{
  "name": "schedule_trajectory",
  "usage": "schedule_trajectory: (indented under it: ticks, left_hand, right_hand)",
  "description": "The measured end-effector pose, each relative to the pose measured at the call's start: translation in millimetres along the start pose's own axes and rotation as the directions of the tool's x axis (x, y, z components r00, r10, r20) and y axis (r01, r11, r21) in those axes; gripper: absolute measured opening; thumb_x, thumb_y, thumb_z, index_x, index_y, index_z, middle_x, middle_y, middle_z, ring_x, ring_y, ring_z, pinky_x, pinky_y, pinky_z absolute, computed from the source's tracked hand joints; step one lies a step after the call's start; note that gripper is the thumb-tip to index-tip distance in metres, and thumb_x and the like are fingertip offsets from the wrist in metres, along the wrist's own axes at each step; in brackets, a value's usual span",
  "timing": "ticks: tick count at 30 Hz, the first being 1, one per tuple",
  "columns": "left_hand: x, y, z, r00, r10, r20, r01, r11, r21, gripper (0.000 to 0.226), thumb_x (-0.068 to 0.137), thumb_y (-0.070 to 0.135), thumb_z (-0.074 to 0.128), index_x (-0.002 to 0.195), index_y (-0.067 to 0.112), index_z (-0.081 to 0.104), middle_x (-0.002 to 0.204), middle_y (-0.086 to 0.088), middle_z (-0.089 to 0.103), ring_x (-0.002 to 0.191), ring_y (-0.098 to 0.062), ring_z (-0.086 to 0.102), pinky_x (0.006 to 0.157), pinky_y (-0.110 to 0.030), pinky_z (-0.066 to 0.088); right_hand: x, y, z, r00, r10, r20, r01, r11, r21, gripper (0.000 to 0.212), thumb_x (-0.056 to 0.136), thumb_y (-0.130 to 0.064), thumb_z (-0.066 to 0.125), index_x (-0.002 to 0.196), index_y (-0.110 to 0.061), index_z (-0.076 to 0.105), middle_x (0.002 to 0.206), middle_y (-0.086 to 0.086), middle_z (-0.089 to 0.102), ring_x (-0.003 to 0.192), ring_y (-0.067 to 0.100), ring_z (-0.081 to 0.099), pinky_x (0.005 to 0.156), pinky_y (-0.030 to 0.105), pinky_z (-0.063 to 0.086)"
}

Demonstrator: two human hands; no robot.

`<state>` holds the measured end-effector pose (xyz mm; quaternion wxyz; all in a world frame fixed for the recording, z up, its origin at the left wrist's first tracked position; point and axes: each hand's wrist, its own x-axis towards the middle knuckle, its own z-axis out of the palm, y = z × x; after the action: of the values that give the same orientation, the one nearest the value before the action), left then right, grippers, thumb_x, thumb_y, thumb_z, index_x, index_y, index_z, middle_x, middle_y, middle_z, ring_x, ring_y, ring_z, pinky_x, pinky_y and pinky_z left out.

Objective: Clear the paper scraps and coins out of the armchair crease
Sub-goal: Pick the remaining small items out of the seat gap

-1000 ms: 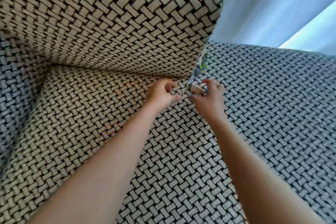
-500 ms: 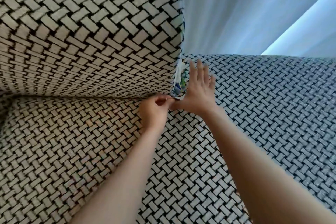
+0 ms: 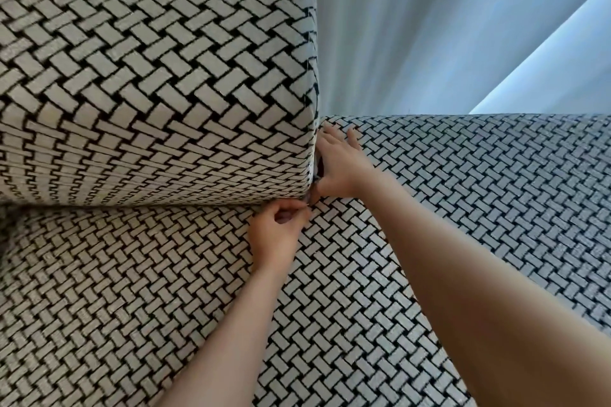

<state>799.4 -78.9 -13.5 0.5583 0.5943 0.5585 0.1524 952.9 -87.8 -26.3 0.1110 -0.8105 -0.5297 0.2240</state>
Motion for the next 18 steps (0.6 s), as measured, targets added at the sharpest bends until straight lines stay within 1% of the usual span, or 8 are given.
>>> schedule_trajectory:
  ticks: [5, 8, 9, 10, 12, 14, 16, 18]
  left_hand:
    - [0.6, 2.5, -1.2, 1.0, -0.015, 0.003, 0.015, 1.0, -0.023, 0.009, 0.078, 0.007, 0.07, 0.078, 0.014, 0.065, 0.076, 0.012, 0.06, 0.073, 0.003, 0.052, 0.054, 0.007, 0.037]
    - [0.5, 2.8, -1.8, 1.0, -0.013, 0.007, 0.013, 1.0, -0.023, 0.008, 0.079, 0.006, 0.069, 0.08, 0.012, 0.065, 0.075, 0.012, 0.06, 0.072, 0.002, 0.052, 0.055, 0.008, 0.038]
    - [0.6, 2.9, -2.4, 1.0, -0.009, 0.008, 0.009, 1.0, -0.024, 0.007, 0.079, 0.006, 0.068, 0.08, 0.012, 0.066, 0.075, 0.012, 0.06, 0.072, 0.002, 0.052, 0.055, 0.007, 0.038]
    - [0.7, 2.7, -3.3, 1.0, -0.009, 0.009, 0.01, 0.999, -0.032, 0.007, 0.08, 0.005, 0.068, 0.081, 0.012, 0.066, 0.075, 0.012, 0.06, 0.072, 0.002, 0.052, 0.055, 0.007, 0.038]
    - [0.5, 1.7, -5.6, 1.0, -0.008, 0.028, 0.01, 0.998, -0.059, 0.008, 0.081, 0.006, 0.067, 0.081, 0.014, 0.066, 0.078, 0.011, 0.061, 0.074, 0.002, 0.053, 0.057, 0.005, 0.04]
    - [-0.3, 0.9, -8.5, 0.999, -0.008, 0.048, 0.012, 0.997, -0.081, 0.01, 0.081, 0.006, 0.066, 0.081, 0.015, 0.066, 0.082, 0.007, 0.063, 0.077, 0.0, 0.056, 0.061, 0.002, 0.044]
    - [-1.1, 0.9, -10.5, 0.998, -0.009, 0.056, 0.015, 0.995, -0.102, 0.012, 0.081, 0.004, 0.065, 0.08, 0.016, 0.066, 0.083, 0.005, 0.064, 0.078, -0.001, 0.057, 0.062, 0.0, 0.045]
    - [-1.4, 0.7, -12.0, 0.997, -0.016, 0.07, 0.027, 0.988, -0.151, 0.014, 0.08, 0.003, 0.064, 0.079, 0.017, 0.066, 0.084, 0.004, 0.065, 0.08, -0.003, 0.058, 0.06, 0.001, 0.045]
  right_hand:
    - [-5.3, -2.1, 5.1, 0.996, -0.091, -0.014, 0.091, 0.995, 0.035, 0.071, 0.068, -0.041, 0.067, 0.131, -0.013, 0.049, 0.138, 0.002, 0.046, 0.138, 0.015, 0.025, 0.112, 0.035, -0.011]
    - [-10.2, -5.6, 11.8, 0.995, -0.096, -0.019, 0.097, 0.993, 0.071, 0.059, 0.071, -0.037, 0.066, 0.125, -0.016, 0.055, 0.134, 0.001, 0.05, 0.13, 0.013, 0.036, 0.109, 0.027, -0.013]
    - [-12.4, -6.4, 13.2, 0.995, -0.093, -0.037, 0.096, 0.991, 0.09, 0.056, 0.072, -0.035, 0.066, 0.124, -0.016, 0.057, 0.132, 0.001, 0.051, 0.128, 0.013, 0.038, 0.11, 0.027, -0.011]
    - [-14.6, -7.5, 14.3, 0.994, -0.093, -0.055, 0.098, 0.99, 0.101, 0.053, 0.072, -0.033, 0.067, 0.122, -0.016, 0.058, 0.129, 0.0, 0.053, 0.126, 0.013, 0.04, 0.113, 0.028, -0.007]
    - [-18.6, -10.0, 16.6, 0.991, -0.1, -0.084, 0.109, 0.988, 0.105, 0.047, 0.072, -0.032, 0.068, 0.115, -0.014, 0.063, 0.12, 0.001, 0.059, 0.12, 0.017, 0.045, 0.115, 0.029, 0.011]
    - [-24.5, -13.3, 19.2, 0.988, -0.082, -0.129, 0.098, 0.988, 0.119, 0.04, 0.074, -0.032, 0.068, 0.108, -0.013, 0.066, 0.111, 0.001, 0.062, 0.112, 0.018, 0.047, 0.107, 0.024, 0.025]
    - [-31.9, -15.3, 21.3, 0.979, -0.058, -0.193, 0.089, 0.984, 0.157, 0.037, 0.075, -0.033, 0.068, 0.107, -0.014, 0.067, 0.11, 0.0, 0.063, 0.11, 0.016, 0.047, 0.099, 0.021, 0.03]
    - [-39.2, -16.7, 22.7, 0.978, -0.05, -0.204, 0.096, 0.97, 0.225, 0.032, 0.074, -0.03, 0.067, 0.103, -0.015, 0.068, 0.106, -0.002, 0.063, 0.102, 0.013, 0.045, 0.091, 0.019, 0.031]
